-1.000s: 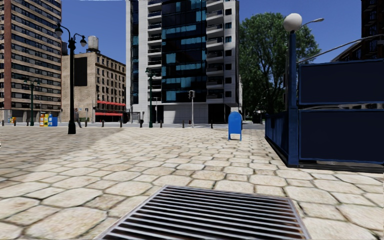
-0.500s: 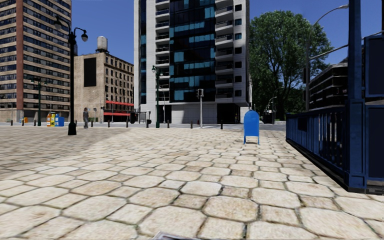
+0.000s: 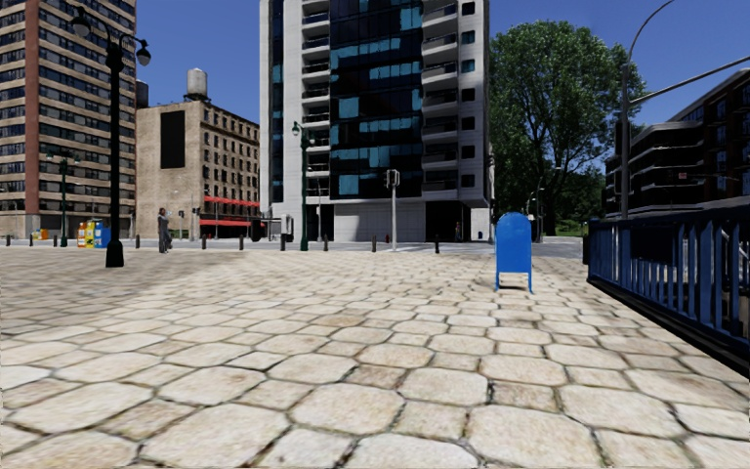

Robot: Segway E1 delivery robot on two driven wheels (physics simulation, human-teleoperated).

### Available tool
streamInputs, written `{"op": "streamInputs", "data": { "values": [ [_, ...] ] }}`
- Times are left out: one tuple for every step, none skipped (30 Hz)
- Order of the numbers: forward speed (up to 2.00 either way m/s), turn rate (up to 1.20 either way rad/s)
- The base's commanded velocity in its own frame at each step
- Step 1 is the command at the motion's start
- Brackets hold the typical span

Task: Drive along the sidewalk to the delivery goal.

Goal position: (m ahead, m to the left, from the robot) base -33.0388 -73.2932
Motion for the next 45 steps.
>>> {"op": "streamInputs", "data": {
  "values": [
    [2.0, 0.0],
    [2.0, 0.0],
    [2.0, 0.0],
    [2.0, 0.0],
    [2.0, 0.0],
    [2.0, 0.0],
    [2.0, 0.0],
    [2.0, 0.0],
    [2.0, 0.0],
    [2.0, 0.0],
    [2.0, 0.0],
    [2.0, 0.0],
    [2.0, 0.0],
    [2.0, 0.0],
    [2.0, 0.0],
    [2.0, 0.0],
    [2.0, 0.0],
    [2.0, 0.0],
    [2.0, 0.0],
    [2.0, 0.0],
    [2.0, 0.0],
    [2.0, 0.0],
    [2.0, 0.0],
    [2.0, 0.0],
    [2.0, 0.0],
    [2.0, 0.0],
    [2.0, 0.0],
    [2.0, 0.0],
    [2.0, 0.0],
    [2.0, 0.0],
    [2.0, 0.0],
    [2.0, 0.0],
    [2.0, 0.0],
    [2.0, 0.0],
    [2.0, 0.0],
    [2.0, 0.0],
    [2.0, 0.0],
    [2.0, 0.0],
    [2.0, 0.0],
    [2.0, 0.0],
    [2.0, 0.0],
    [2.0, 0.0],
    [2.0, 0.0],
    [2.0, 0.0],
    [2.0, -0.01]
  ]
}}
